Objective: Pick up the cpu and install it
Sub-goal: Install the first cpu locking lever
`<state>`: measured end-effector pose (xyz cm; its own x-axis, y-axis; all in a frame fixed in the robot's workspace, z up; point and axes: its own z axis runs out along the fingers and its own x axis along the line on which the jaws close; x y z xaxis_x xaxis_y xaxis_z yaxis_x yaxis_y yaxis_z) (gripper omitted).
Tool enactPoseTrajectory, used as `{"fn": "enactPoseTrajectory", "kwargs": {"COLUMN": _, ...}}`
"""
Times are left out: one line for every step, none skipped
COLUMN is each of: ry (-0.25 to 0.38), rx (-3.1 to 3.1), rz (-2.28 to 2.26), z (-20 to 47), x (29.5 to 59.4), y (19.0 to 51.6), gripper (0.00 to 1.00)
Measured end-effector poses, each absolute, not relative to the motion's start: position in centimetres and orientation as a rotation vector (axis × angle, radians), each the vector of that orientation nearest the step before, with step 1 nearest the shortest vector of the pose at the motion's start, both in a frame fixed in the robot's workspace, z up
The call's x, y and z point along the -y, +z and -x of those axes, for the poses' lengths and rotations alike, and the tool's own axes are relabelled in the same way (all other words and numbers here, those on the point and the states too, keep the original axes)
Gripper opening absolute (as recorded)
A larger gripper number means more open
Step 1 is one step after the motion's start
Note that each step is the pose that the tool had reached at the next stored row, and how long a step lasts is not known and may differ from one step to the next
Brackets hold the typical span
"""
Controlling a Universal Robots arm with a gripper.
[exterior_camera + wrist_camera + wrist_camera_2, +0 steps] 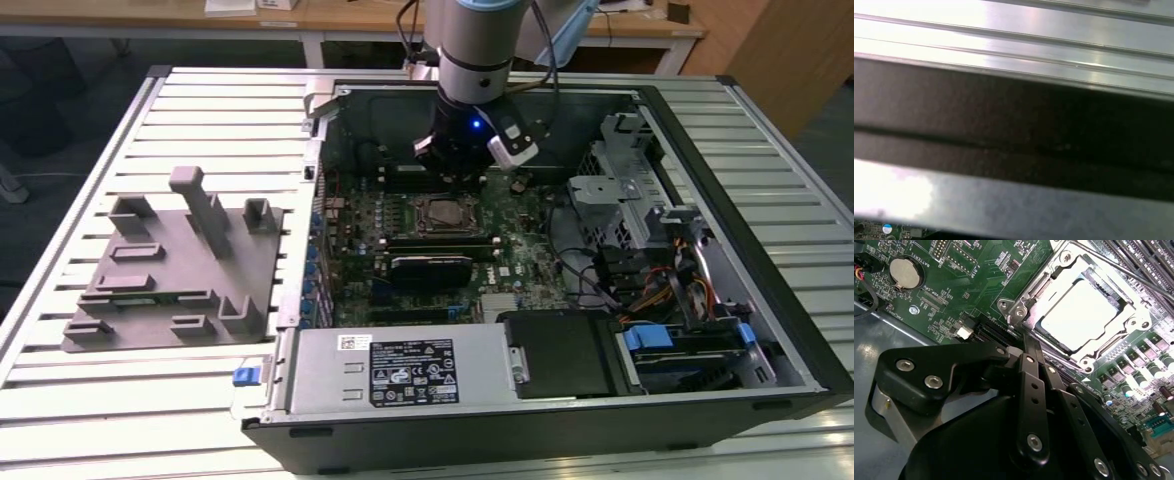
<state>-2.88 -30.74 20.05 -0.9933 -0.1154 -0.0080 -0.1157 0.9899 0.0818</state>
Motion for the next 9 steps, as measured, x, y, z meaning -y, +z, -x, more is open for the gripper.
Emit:
{"fn": "enactPoseTrajectory", "kwargs": {"ry": 0.127, "rx": -3.131, "rz": 0.182, "z": 2.88, "x": 30.74, "y": 20.03, "gripper": 0.11}}
{"fn": "enactPoseTrajectory", "kwargs": {"ry": 0.125, "rx": -3.131, "rz": 0.182, "z": 2.88, "x": 30.74, "y": 20.00, "gripper": 0.11}}
{"fn": "enactPoseTrajectory", "kwargs": {"ry": 0.123, "rx": -3.131, "rz": 0.182, "z": 2.88, "x": 30.74, "y": 19.97, "gripper": 0.11}}
{"fn": "enactPoseTrajectory", "kwargs": {"ry": 0.121, "rx": -3.131, "rz": 0.182, "z": 2.88, "x": 30.74, "y": 19.93, "gripper": 0.11}}
{"fn": "enactPoseTrajectory", "kwargs": {"ry": 0.118, "rx": -3.131, "rz": 0.182, "z": 2.88, "x": 30.74, "y": 19.88, "gripper": 0.11}}
{"fn": "enactPoseTrajectory", "kwargs": {"ry": 0.114, "rx": -3.132, "rz": 0.182, "z": 2.88, "x": 30.74, "y": 19.84, "gripper": 0.11}}
{"fn": "enactPoseTrajectory", "kwargs": {"ry": 0.110, "rx": -3.132, "rz": 0.182, "z": 2.88, "x": 30.75, "y": 19.81, "gripper": 0.11}}
{"fn": "enactPoseTrajectory", "kwargs": {"ry": 0.107, "rx": -3.132, "rz": 0.182, "z": 2.87, "x": 30.74, "y": 19.76, "gripper": 0.11}}
{"fn": "enactPoseTrajectory", "kwargs": {"ry": 0.105, "rx": -3.132, "rz": 0.182, "z": 2.86, "x": 30.73, "y": 19.70, "gripper": 0.11}}
